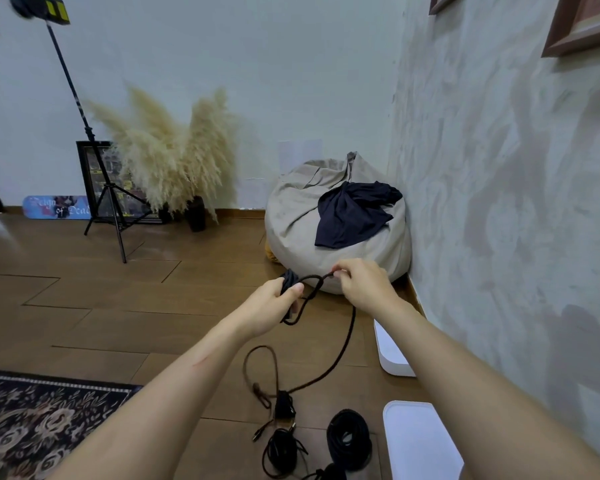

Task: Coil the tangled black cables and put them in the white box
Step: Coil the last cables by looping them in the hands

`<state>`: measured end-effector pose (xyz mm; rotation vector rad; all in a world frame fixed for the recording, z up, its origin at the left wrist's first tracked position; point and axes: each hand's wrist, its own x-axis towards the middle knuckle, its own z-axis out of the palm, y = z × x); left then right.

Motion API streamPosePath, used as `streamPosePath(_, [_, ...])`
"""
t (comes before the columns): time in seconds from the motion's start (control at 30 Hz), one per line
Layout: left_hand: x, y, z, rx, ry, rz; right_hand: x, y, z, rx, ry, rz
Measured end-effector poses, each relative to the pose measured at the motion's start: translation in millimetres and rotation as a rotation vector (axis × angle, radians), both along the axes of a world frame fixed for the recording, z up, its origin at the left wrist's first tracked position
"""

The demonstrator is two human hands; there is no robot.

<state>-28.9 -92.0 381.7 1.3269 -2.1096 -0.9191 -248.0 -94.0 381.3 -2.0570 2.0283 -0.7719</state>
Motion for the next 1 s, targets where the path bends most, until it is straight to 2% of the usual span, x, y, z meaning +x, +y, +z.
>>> streamPosePath(0.1, [-0.1, 3.2, 1.1, 0.006, 0.005, -0.038, 6.3, 5.9, 1.2, 0.126, -0.046, 0.088])
streamPosePath(0.27, [3.4, 3.8, 4.1, 0.029, 0.05, -0.071, 11.4, 11.2, 7.7, 0.225, -0.168, 0.164])
streamPosePath(0.37, [3.5, 3.4, 2.6, 0.029, 0.036, -0.084, 16.6, 8.9, 7.9, 0.185, -0.08, 0.2])
streamPosePath(0.53, [1.2, -1.4, 4.2, -0.006, 0.108, -0.036, 21.4, 4.7, 17.4, 0.092, -0.181, 0.17])
streamPosePath(0.73, [1.1, -3.8, 3.9, -0.039, 0.111, 0.007, 17.5, 6.1, 24.2, -0.027, 0.017, 0.113])
streamPosePath(0.87, [0.9, -3.7, 6.8, -0.071, 0.105, 0.044, 17.1, 9.2, 26.6, -0.013, 0.009, 0.175])
streamPosePath(1.0, [-0.4, -1.5, 5.5, -0.036, 0.073, 0.035, 14.8, 9.0, 18.8, 0.034, -0.082, 0.183])
